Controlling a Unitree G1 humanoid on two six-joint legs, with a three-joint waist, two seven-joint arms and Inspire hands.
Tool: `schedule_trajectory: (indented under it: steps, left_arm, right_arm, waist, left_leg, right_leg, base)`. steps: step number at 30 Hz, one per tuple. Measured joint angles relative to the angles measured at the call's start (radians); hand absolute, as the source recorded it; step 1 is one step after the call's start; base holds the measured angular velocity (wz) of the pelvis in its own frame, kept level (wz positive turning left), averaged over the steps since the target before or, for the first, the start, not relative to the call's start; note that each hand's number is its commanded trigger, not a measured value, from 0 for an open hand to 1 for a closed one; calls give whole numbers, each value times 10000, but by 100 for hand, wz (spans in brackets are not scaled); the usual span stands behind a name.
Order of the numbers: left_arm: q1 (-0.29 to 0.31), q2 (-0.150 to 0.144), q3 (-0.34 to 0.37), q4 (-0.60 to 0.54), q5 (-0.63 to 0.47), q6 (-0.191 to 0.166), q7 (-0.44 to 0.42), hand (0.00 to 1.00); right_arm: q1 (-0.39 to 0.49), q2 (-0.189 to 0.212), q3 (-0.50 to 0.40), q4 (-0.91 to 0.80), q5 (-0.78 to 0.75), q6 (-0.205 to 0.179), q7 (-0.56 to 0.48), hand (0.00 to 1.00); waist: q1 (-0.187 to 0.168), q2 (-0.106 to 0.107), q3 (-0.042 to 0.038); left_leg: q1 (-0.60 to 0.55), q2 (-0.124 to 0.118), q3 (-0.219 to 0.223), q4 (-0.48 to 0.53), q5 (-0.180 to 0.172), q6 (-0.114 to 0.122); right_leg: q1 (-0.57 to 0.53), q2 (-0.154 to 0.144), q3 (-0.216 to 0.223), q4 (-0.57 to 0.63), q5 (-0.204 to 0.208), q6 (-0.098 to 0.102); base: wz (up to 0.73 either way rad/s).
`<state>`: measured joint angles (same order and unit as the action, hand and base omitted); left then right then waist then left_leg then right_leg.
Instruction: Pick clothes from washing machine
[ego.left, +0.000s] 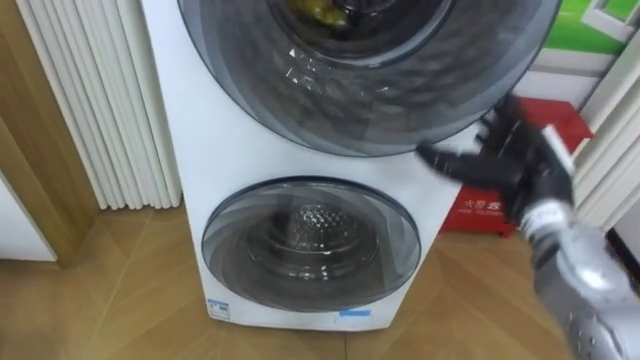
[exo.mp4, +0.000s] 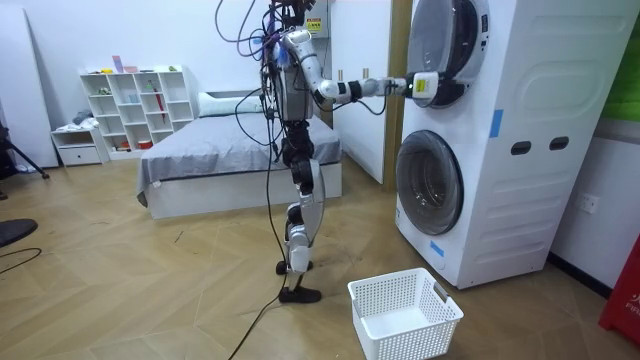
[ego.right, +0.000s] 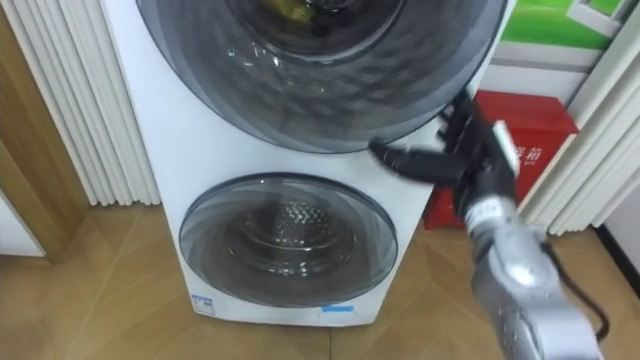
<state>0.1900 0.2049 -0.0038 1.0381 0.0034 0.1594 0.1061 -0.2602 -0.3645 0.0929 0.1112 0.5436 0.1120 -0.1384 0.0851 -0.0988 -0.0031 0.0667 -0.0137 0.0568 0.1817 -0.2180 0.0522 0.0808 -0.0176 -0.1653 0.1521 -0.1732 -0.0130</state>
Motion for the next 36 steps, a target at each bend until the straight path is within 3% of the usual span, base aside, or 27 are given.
schedule_trajectory:
  steps: [3, 6, 12, 19, 25, 30, 36]
  left_arm:
    - [129, 2, -9, 144, -5, -89, 2, 0]
    - [206, 2, -14, 460, 23, -132, 3, 0]
    - [310, -10, -4, 659, 87, -135, 2, 0]
    - [354, -62, 3, 818, 94, -150, 0, 0]
    - [452, -203, 240, 910, 94, -386, -2, 0]
    - [473, -282, 393, 913, 97, -395, -1, 0]
    - [474, -284, 402, 899, 95, -575, 1, 0]
  right_arm:
    - [346, 3, 19, -198, 122, -43, 176, 0]
    - [1005, 53, 45, -567, -34, -54, 655, 0]
    - [1639, 99, 48, -941, -630, -48, 1428, 0]
    - [1639, 104, -144, -1815, -665, 131, 1398, 0]
    - [1639, 105, -603, -2843, -600, 739, 1266, 0]
    - [1430, 101, -1536, -4434, -257, 563, 1028, 0]
    - [1306, 102, -1649, -4994, 80, 399, 759, 0]
  waist:
    - [-8, 98, 17]
    - [-62, 161, -19]
    - [-252, 263, 28]
    - [-352, 217, 4]
    - [-529, 221, 7]
    - [-520, 214, -18]
    - [-554, 171, -42]
  left_leg:
    - [114, -3, -27, -5, 0, 0]
    - [165, 1, -35, -19, 0, 0]
    - [157, 4, 15, -70, -8, -13]
    - [157, 10, 142, 4, -8, -12]
    - [108, 8, 210, -25, -8, -13]
    - [-73, 12, 211, 19, -8, -13]
    - [-63, 23, 212, 40, -8, -13]
  right_leg:
    - [107, 0, 30, -12, 29, 14]
    - [203, 3, 83, -12, 29, 15]
    - [161, 8, 108, 36, 33, 10]
    - [148, 13, 178, 70, 47, 5]
    - [4, 35, 161, 186, 46, 5]
    - [-171, 29, 162, 185, 46, 5]
    - [-135, 15, 146, 177, 46, 5]
  base:
    - [1]
    - [0]
    - [0]
    - [-3]
    - [-3]
    - [0]
    - [0]
